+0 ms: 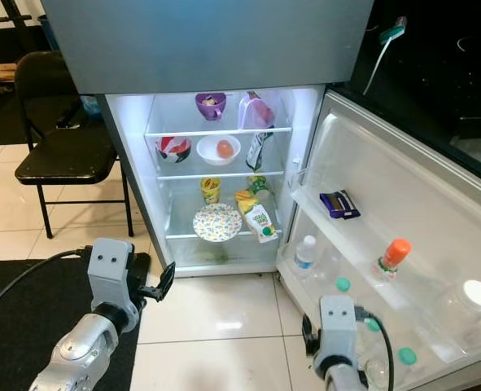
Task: Restocking fridge
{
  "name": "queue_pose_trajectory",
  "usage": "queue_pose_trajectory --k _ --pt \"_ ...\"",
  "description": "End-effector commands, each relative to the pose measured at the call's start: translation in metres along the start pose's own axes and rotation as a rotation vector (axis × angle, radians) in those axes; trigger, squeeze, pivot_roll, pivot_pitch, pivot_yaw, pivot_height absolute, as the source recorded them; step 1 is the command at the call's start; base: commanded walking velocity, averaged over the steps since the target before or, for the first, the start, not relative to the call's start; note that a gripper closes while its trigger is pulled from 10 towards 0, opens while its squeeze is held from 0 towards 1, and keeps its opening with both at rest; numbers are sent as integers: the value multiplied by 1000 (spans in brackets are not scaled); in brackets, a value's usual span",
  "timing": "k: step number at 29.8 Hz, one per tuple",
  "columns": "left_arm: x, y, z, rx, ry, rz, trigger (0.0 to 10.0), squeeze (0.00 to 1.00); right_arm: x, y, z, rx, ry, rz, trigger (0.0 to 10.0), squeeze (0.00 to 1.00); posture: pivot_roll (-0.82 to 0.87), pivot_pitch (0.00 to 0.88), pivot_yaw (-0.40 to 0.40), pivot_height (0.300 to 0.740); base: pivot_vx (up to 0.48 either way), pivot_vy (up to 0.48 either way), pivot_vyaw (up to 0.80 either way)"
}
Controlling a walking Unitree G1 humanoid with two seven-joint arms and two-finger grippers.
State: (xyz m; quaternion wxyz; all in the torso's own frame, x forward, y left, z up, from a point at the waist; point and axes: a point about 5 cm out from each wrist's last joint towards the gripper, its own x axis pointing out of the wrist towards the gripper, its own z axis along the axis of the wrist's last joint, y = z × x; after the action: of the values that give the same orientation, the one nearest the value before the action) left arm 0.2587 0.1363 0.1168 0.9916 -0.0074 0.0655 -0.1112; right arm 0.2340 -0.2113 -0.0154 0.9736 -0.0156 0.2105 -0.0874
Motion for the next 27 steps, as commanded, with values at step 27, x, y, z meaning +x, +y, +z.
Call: queue_pose_trajectory --k 27 --pt "-3 5 -9 7 45 -2 10000 0 -107 -248 -34 13 345 -1099 10000 0 -113 156 46 740 0 0 0"
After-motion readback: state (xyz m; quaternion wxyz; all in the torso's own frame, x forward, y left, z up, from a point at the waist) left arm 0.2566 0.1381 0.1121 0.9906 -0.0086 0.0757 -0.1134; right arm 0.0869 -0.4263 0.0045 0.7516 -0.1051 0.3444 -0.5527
